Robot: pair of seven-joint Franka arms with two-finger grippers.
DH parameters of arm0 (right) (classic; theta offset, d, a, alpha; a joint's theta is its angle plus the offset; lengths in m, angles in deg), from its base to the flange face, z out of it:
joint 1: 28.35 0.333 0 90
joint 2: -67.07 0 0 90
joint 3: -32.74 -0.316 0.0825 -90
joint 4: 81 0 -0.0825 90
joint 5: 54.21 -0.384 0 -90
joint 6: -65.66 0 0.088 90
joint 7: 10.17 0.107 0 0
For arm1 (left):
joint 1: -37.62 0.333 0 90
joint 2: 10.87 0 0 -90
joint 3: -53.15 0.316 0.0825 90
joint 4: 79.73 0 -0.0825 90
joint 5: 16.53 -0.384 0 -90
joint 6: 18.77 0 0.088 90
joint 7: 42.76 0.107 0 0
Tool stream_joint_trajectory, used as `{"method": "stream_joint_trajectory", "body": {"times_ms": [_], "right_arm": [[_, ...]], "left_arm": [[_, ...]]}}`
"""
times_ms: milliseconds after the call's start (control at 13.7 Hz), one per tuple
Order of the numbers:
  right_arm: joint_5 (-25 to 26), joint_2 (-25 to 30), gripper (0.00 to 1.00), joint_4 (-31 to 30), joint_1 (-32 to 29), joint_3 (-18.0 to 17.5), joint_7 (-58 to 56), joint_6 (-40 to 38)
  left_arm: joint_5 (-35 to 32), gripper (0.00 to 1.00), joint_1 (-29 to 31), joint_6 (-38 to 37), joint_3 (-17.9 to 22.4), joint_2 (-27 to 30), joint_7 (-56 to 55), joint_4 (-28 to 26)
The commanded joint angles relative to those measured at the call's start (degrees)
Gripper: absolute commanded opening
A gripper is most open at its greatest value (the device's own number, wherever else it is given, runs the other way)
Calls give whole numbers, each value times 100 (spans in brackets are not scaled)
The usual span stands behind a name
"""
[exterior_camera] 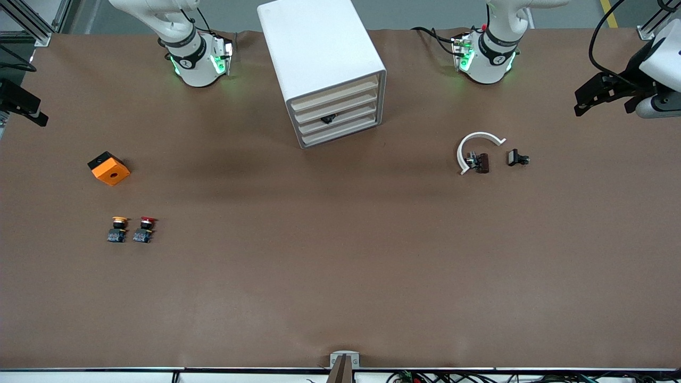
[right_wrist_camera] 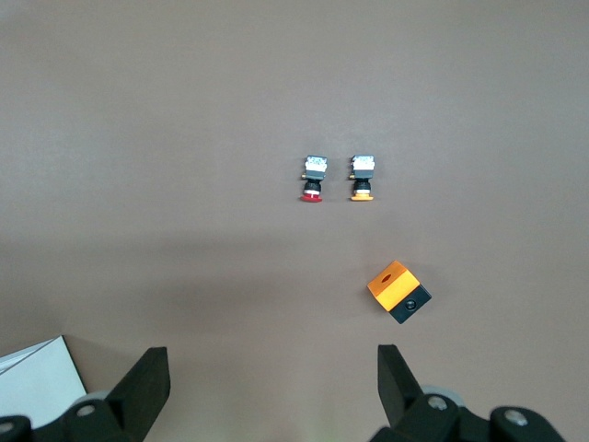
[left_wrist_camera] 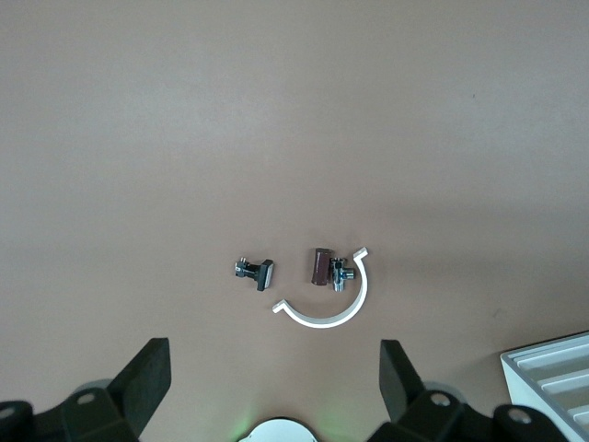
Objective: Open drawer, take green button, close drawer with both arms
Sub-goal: 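Move the left gripper out toward the white drawer cabinet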
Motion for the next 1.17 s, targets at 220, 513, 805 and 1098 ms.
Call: {"method": "stream_joint_trajectory", "body": {"times_ms": [220, 513, 805, 1098], "right_arm": [[34, 175, 100, -166, 35, 14, 54, 22], [34, 175, 100, -166, 35, 14, 54, 22], [34, 175, 100, -166, 35, 14, 45, 22], [34, 166, 100, -166, 35, 14, 45, 22]], "left_arm": [[-120, 100, 13, -131, -19, -189, 8, 283], [-103, 100, 5, -201, -28, -803, 8, 634], [-33, 100, -188, -201, -185, -1419, -674, 636], [248, 100, -487, -192, -318, -2095, -2283, 653]]}}
